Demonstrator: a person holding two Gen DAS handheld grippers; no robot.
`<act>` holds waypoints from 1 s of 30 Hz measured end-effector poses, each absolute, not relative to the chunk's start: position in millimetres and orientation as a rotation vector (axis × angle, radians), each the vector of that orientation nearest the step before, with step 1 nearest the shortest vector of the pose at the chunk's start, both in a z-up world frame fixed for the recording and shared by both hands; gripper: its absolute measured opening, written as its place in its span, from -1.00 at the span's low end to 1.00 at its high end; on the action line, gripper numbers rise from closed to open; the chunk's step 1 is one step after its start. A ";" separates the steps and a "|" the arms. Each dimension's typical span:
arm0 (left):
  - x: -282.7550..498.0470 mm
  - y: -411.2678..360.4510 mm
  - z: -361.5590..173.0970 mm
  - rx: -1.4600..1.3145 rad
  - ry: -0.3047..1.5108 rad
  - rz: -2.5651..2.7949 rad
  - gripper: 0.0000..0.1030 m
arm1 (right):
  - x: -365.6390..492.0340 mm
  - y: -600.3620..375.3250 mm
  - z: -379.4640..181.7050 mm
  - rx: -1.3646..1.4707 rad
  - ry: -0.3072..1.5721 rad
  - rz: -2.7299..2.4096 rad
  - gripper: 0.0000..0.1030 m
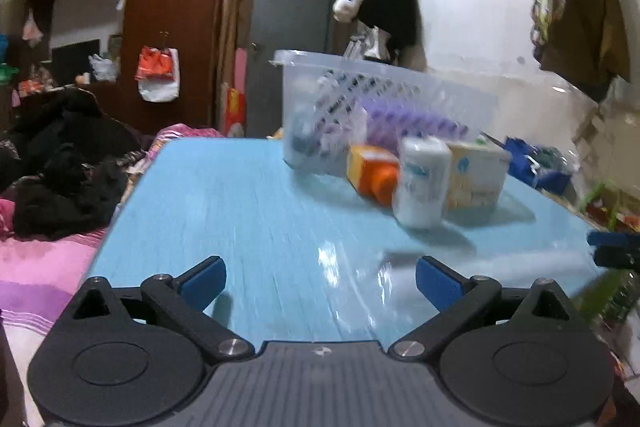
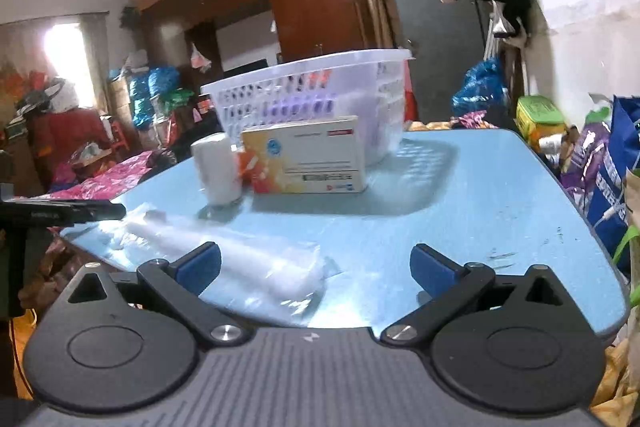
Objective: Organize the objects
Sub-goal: 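Close both grippers on the clear plastic bag with the white roll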
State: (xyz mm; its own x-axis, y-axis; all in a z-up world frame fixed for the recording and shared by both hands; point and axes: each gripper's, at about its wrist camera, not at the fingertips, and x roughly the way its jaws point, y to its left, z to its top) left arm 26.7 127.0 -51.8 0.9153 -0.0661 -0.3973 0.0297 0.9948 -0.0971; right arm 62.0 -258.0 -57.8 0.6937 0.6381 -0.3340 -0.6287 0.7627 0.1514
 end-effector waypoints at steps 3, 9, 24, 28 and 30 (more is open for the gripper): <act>24.0 120.0 -56.3 -0.058 0.411 -0.084 0.97 | 62.4 -249.7 -63.3 -0.019 0.388 0.723 0.82; 21.2 107.5 -63.3 -0.011 0.392 -0.163 0.96 | 57.5 -248.1 -74.8 -0.062 0.340 0.751 0.68; 20.9 82.0 -68.2 0.071 0.354 -0.228 0.03 | 58.6 -242.0 -76.6 -0.136 0.282 0.772 -0.21; 19.0 75.0 -67.5 0.103 0.347 -0.221 -0.15 | 58.8 -243.0 -75.4 -0.144 0.282 0.780 -0.33; 18.1 75.4 -67.0 0.103 0.344 -0.217 -0.25 | 58.5 -243.1 -75.3 -0.146 0.280 0.781 -0.37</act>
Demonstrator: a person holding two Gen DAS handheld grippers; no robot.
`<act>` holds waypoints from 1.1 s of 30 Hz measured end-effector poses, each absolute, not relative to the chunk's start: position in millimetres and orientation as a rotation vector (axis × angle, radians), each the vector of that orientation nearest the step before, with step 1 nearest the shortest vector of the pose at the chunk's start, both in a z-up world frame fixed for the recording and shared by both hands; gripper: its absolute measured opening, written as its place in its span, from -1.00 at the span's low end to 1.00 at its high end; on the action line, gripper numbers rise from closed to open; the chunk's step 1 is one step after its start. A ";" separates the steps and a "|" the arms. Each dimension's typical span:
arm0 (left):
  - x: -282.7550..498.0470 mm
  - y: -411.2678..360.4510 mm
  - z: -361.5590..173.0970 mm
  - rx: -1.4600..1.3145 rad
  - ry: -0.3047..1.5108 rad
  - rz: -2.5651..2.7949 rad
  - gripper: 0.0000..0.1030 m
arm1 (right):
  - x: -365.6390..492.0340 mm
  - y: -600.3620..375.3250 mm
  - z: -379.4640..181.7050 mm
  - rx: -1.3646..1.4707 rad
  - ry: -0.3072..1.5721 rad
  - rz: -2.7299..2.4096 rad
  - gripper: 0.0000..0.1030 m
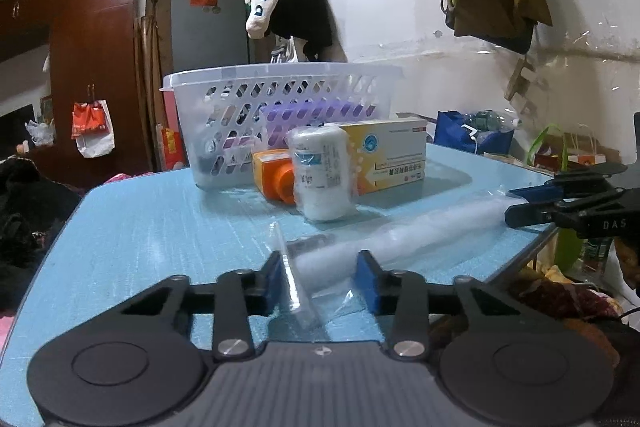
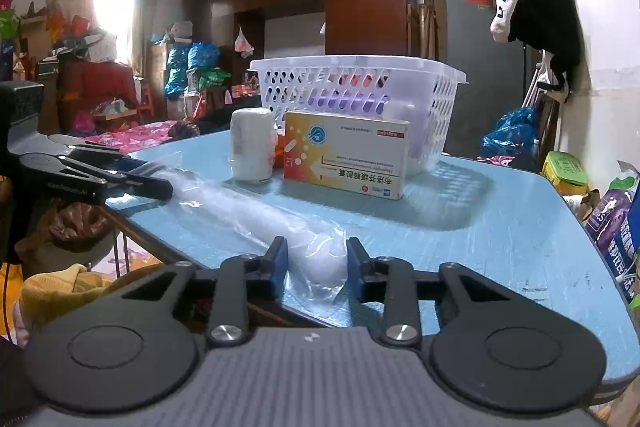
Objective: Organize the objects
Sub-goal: 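Close both grippers on the clear plastic bag with the white roll, then lift the clear plastic bag with both grippers toward the basket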
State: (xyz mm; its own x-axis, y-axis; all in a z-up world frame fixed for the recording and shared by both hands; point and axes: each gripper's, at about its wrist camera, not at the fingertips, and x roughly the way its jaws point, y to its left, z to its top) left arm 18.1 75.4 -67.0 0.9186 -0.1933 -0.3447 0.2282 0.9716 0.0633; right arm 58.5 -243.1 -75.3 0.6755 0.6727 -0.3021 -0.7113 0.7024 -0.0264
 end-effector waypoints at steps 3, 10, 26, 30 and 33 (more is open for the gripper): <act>17.6 77.2 -66.9 0.087 0.337 -0.228 -0.47 | 57.3 -243.0 -75.1 -0.149 0.274 0.780 -0.44; 13.6 77.1 -63.0 0.072 0.304 -0.232 -0.62 | 54.6 -246.9 -70.9 -0.155 0.243 0.777 -0.70; 2.2 72.6 -41.8 0.078 0.197 -0.250 -0.64 | 50.5 -254.4 -44.7 -0.157 0.136 0.757 -0.75; 0.7 73.0 -30.3 0.081 0.164 -0.250 -0.64 | 54.1 -255.4 -31.7 -0.152 0.100 0.759 -0.75; -0.4 72.1 -17.6 0.098 0.133 -0.245 -0.64 | 59.7 -257.9 -20.9 -0.132 0.082 0.773 -0.75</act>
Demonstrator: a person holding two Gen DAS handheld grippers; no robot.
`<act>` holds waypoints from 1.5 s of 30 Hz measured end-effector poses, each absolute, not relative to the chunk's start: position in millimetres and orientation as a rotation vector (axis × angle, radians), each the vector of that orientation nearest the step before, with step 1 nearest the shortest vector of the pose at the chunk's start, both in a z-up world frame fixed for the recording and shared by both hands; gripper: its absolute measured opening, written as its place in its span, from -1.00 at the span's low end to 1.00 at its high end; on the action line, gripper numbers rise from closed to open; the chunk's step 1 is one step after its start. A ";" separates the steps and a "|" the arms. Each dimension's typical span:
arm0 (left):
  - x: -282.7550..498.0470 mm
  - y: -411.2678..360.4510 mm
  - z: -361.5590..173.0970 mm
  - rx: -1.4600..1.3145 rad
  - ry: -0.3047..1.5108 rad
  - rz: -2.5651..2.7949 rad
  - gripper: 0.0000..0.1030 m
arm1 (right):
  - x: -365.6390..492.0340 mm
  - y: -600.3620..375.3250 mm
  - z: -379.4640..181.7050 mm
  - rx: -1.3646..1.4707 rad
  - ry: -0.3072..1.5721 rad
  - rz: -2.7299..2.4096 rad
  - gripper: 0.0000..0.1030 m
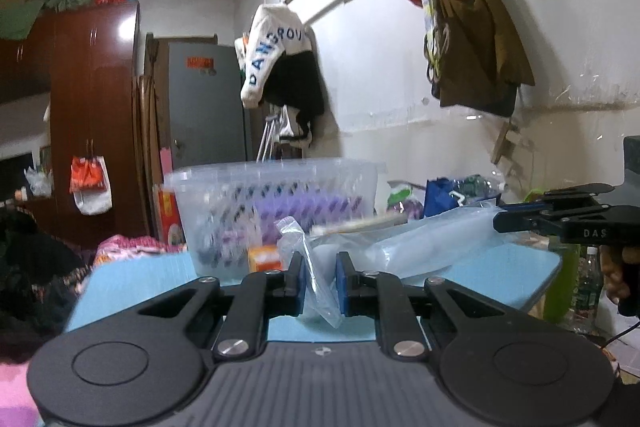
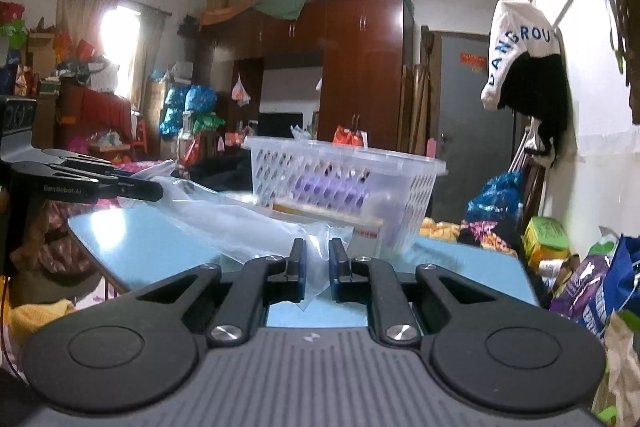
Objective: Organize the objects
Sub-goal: 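Lift the clear plastic bag with both grippers toward the basket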
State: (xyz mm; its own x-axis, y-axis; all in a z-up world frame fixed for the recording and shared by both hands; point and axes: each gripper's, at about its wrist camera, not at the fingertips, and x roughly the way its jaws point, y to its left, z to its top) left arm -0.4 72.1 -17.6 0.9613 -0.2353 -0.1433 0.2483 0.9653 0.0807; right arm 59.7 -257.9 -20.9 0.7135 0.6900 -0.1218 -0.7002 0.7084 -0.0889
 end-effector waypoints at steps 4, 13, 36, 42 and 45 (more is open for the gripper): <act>4.2 72.5 4.8 0.108 0.088 -0.243 -0.64 | 73.2 -259.9 -2.2 -0.114 0.050 0.783 -0.75; 75.2 80.5 70.1 0.115 0.084 -0.228 -0.64 | 148.6 -237.8 60.1 -0.132 0.004 0.740 -0.75; 251.2 107.2 78.4 0.078 0.338 -0.050 -0.63 | 284.8 -170.3 55.1 -0.200 0.263 0.619 -0.75; 255.7 105.4 80.2 0.084 0.347 -0.047 -0.63 | 289.5 -169.3 56.4 -0.203 0.274 0.620 -0.75; 256.5 104.0 81.3 0.085 0.346 -0.048 -0.63 | 292.1 -169.2 58.6 -0.197 0.277 0.621 -0.75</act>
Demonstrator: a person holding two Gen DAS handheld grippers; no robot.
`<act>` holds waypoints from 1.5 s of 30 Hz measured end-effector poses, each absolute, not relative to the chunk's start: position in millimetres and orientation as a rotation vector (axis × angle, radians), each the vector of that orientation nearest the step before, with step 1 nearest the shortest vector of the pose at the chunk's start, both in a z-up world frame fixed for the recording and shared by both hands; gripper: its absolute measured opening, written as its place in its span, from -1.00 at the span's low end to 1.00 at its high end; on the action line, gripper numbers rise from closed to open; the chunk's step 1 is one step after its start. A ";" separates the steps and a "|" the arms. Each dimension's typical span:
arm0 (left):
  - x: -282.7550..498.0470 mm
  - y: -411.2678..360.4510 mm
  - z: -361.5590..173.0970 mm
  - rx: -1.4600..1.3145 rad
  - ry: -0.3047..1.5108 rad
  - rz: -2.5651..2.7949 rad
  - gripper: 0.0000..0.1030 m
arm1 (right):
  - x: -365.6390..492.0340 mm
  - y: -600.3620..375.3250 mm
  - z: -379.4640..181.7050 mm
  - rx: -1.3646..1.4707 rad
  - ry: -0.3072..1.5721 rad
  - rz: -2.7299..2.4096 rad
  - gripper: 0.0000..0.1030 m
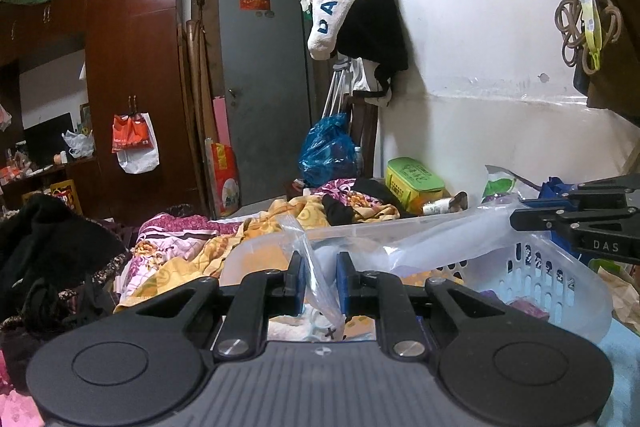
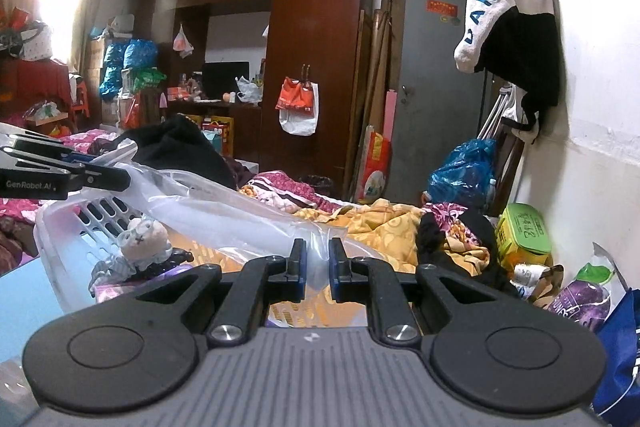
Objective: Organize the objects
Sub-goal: 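Open both grippers to drop the plastic bag into the basket, then close both grippers on the white-and-orange medicine box from its ends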
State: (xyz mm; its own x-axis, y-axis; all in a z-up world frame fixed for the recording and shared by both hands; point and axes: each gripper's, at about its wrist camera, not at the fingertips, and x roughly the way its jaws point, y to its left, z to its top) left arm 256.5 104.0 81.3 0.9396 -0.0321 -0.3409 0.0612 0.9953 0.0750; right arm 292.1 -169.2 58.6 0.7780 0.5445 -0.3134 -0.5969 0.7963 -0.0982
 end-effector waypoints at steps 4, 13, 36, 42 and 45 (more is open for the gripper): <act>257.8 104.6 80.7 0.080 0.347 -0.049 -0.63 | 298.4 -170.4 61.7 -0.193 0.280 0.626 -0.75; 258.6 102.0 78.1 0.082 0.351 -0.048 -0.62 | 303.7 -169.4 63.0 -0.190 0.286 0.632 -0.75; 189.6 98.3 83.2 0.054 0.176 -0.040 0.60 | 253.7 -200.7 71.7 -0.098 0.202 0.598 1.00; 113.7 65.5 48.4 0.050 0.192 -0.062 0.60 | 201.6 -226.3 31.4 -0.095 0.247 0.593 1.00; 95.2 40.4 26.4 0.078 0.214 -0.123 0.60 | 197.2 -234.9 8.8 -0.074 0.306 0.616 1.00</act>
